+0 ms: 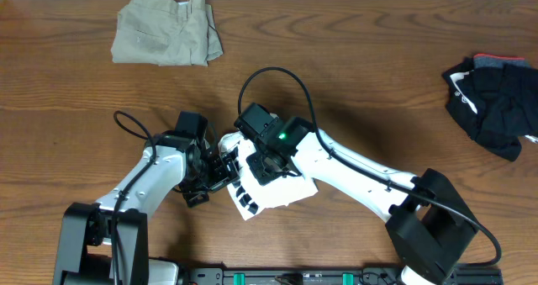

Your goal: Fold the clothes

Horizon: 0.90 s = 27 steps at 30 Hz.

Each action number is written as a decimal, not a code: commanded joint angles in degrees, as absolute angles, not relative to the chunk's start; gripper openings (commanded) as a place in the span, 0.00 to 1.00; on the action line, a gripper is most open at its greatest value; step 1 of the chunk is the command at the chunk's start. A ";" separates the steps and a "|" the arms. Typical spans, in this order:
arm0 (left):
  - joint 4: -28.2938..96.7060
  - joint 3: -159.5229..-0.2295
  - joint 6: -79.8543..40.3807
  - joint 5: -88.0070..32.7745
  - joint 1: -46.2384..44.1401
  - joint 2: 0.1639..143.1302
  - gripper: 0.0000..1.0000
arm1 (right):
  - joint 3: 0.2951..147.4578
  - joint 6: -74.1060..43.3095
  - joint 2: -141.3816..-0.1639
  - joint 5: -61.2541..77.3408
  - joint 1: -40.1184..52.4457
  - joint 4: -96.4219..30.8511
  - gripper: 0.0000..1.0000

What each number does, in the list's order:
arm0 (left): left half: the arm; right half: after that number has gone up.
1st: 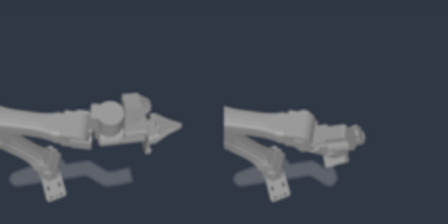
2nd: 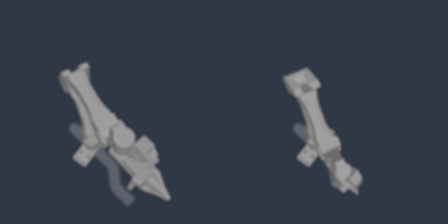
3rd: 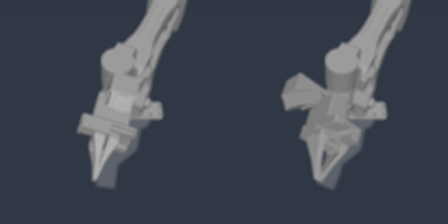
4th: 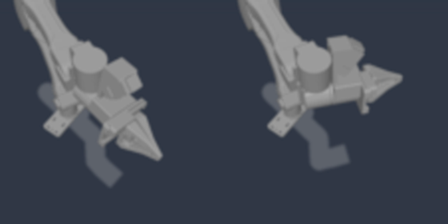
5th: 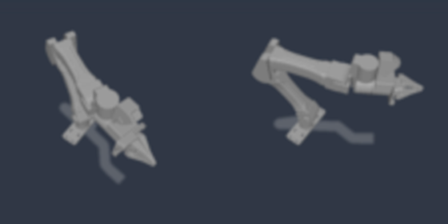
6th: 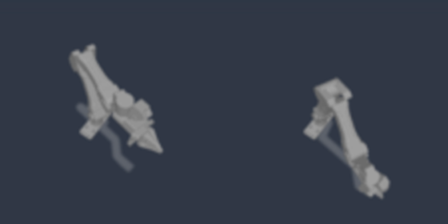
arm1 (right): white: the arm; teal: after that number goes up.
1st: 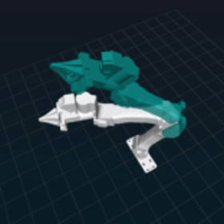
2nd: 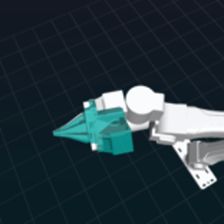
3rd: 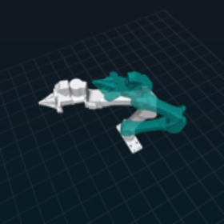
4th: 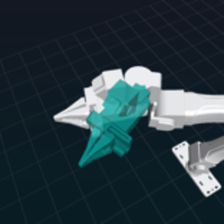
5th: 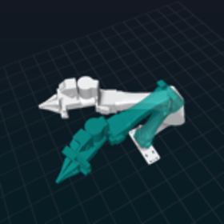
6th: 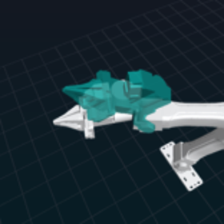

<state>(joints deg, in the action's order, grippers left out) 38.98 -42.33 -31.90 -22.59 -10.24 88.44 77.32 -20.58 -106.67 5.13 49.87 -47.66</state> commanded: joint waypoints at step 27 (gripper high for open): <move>39.09 -41.95 -32.38 -22.90 -10.31 88.73 0.89 | 80.51 -26.09 -109.75 0.03 48.25 -47.57 0.01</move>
